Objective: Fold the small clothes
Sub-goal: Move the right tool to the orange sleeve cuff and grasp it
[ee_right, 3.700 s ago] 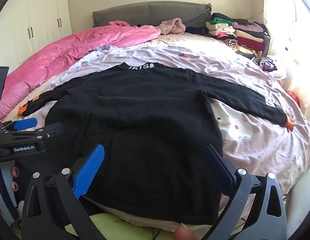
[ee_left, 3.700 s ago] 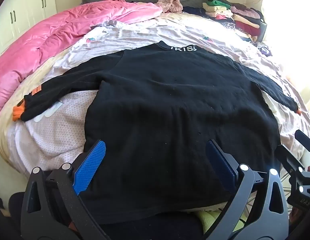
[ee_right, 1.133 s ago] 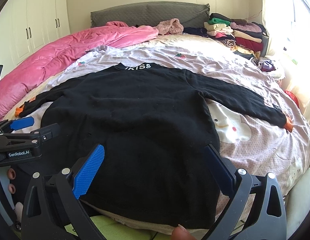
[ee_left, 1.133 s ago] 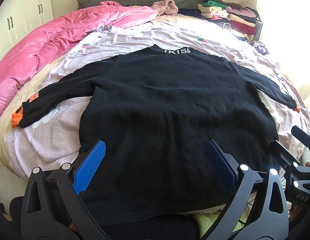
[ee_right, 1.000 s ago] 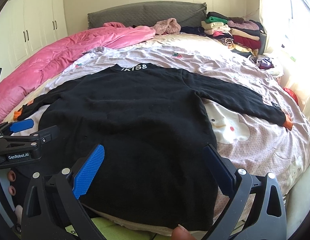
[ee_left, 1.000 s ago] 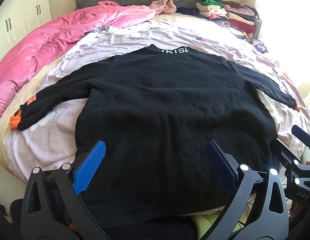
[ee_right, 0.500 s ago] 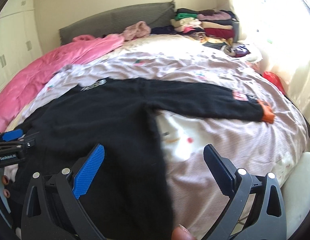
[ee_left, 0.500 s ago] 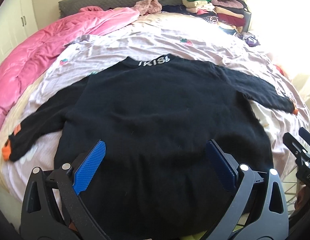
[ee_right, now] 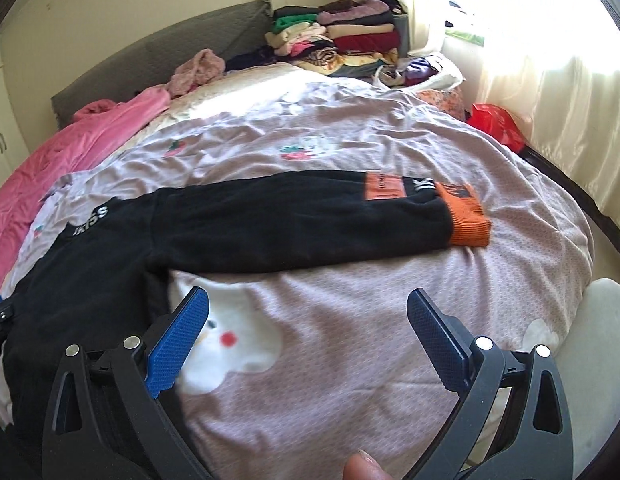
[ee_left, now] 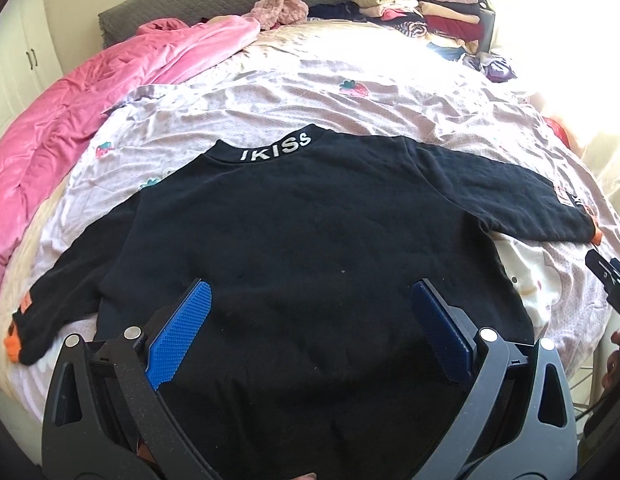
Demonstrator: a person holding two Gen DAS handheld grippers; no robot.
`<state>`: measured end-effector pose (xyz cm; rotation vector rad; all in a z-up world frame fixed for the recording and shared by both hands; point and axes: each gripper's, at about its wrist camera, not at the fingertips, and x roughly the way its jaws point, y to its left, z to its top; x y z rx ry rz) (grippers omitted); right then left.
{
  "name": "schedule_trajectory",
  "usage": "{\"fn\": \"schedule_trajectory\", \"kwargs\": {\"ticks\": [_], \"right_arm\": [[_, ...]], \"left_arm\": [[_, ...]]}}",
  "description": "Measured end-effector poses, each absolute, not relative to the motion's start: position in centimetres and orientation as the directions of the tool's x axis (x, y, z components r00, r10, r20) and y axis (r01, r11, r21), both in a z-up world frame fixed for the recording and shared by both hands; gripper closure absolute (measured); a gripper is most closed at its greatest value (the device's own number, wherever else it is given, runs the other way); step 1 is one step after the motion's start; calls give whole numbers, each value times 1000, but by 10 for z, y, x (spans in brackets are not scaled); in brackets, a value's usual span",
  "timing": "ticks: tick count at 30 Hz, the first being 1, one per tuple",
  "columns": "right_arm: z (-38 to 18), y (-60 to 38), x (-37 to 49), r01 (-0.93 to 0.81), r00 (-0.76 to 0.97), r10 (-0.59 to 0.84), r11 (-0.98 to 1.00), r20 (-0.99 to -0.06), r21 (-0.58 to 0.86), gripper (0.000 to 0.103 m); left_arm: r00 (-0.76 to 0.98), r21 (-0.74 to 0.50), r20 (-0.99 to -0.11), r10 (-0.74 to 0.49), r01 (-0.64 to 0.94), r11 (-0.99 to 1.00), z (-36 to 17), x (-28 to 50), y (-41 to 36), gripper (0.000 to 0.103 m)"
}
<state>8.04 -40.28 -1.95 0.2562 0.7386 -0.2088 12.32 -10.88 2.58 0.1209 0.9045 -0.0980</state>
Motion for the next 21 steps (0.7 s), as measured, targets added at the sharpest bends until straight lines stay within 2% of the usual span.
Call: {"fn": "schedule_trajectory", "kwargs": {"ticks": [12, 21], "right_arm": [[-39, -475, 95, 402, 669, -127, 891, -733, 212, 4], [-54, -531, 100, 497, 641, -130, 821, -756, 280, 4]], "left_arm": [[601, 78, -798, -34, 158, 984, 30, 159, -141, 9], [584, 43, -808, -84, 200, 979, 18, 189, -168, 9]]}}
